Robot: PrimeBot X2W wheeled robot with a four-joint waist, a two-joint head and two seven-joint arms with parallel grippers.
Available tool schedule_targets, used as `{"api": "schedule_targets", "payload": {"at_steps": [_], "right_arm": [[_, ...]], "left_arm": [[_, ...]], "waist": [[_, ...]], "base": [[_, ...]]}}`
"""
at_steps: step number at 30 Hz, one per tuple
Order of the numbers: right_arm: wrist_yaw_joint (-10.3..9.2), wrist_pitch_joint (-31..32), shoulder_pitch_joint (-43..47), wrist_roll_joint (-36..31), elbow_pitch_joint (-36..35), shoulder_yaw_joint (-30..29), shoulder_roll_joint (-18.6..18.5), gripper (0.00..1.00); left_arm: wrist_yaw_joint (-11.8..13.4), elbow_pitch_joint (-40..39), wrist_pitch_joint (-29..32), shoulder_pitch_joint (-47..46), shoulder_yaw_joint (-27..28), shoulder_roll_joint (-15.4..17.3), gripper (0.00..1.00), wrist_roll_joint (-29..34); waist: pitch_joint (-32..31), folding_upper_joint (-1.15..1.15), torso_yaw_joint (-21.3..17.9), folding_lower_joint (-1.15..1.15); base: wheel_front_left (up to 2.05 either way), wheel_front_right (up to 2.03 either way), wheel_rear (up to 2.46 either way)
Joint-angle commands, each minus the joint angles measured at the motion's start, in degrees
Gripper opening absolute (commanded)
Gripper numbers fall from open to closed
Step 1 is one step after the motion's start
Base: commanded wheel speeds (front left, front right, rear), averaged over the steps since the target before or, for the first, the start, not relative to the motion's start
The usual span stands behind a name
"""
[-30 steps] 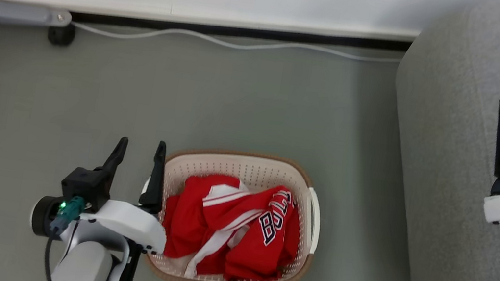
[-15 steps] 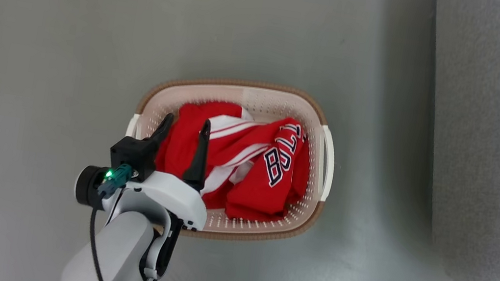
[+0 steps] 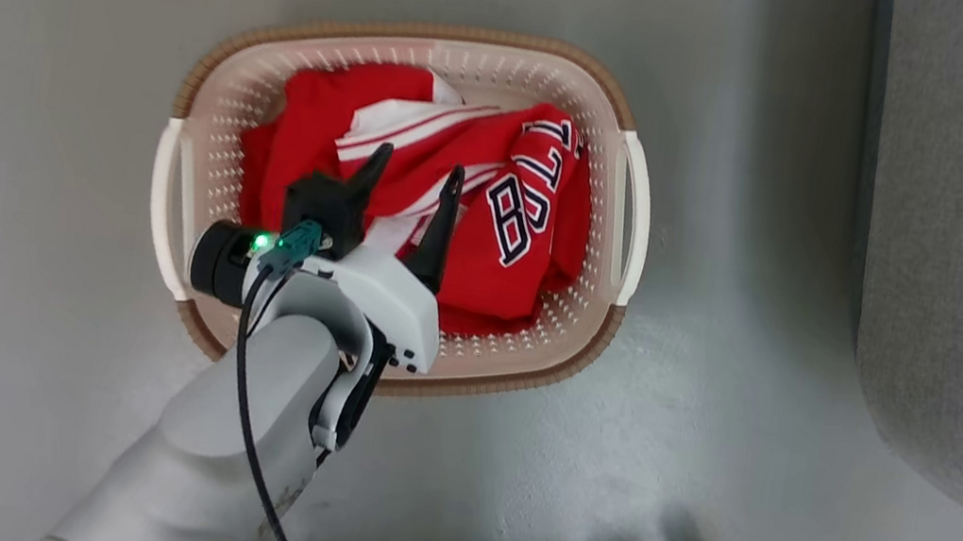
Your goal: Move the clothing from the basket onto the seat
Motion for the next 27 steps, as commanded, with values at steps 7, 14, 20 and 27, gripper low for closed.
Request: {"api": "schedule_targets", "payload": {"at_steps": [7,14,20,27], "right_arm": [[0.24,-0.33,-1.92,0.6,-5.1,0.06,0.16,1.0],[0.24,-0.33,-3.68,1.0,-8.11,0.16,1.6,1.0],[0.24,-0.33,-4.74,1.04,-9.88,0.28,2.66,1.0],[0.24,-0.33,-3.75,1.45,-9.48,0.72,2.8,1.0]], "left_arm": [[-1.46,4.12,-0.35,-5.96,-2.13,0.5,1.0,-0.45],[-2.91,8.19,-0.35,-10.65,-3.08,0.5,1.0,0.45],[-3.52,10.96,-0.35,-14.69,-2.84,0.5,1.0,1.36],[-5.55,16.09,-0.35,-18.12,-4.8,0.5,1.0,1.11]], "waist": [[7.9,0.0,-3.15,0.0],[12.14,0.0,-5.29,0.0],[14.86,0.0,-6.94,0.0],[15.62,0.0,-7.64,0.0]], "base": [[0.0,0.0,0.0],[0.0,0.0,0.0],[0.0,0.0,0.0],[0.0,0.0,0.0]]}}
